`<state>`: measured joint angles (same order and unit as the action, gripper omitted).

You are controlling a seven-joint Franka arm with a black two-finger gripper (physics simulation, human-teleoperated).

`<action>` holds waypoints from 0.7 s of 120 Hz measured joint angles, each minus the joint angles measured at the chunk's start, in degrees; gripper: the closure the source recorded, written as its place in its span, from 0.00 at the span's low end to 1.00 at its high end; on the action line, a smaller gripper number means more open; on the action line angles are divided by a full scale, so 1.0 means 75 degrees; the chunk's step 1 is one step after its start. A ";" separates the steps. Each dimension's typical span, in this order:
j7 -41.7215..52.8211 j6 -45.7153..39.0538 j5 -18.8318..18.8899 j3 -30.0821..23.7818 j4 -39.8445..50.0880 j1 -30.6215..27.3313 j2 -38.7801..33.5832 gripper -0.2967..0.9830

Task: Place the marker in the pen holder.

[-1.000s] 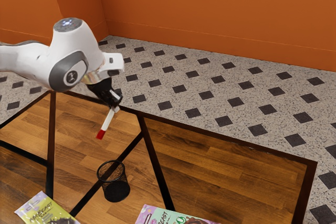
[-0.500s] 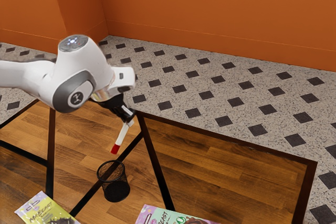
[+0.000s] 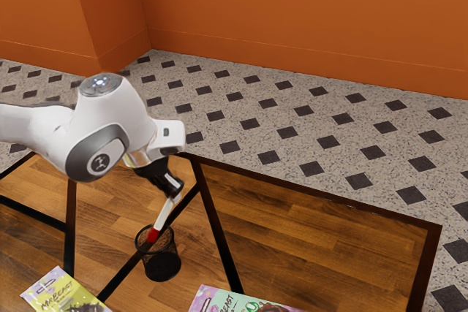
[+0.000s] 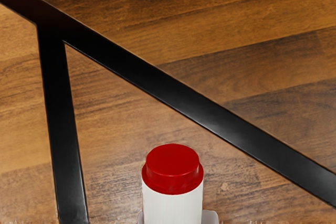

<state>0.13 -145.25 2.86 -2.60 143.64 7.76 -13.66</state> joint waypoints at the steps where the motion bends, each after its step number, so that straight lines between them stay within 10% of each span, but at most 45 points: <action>1: -0.0004 0.0000 0.0000 -0.0001 0.0007 -0.0001 0.0008 0.85; 34: -0.0178 0.0002 0.0015 -0.0005 0.0623 -0.0008 0.0156 0.84; 48: -0.0161 0.0149 -0.0083 0.0013 0.0570 -0.0071 0.0143 0.64; 84: 0.0762 0.4365 -0.0097 0.0075 -0.4868 -0.0318 0.1023 0.33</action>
<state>5.85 -112.51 2.14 -2.04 107.14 5.38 -5.99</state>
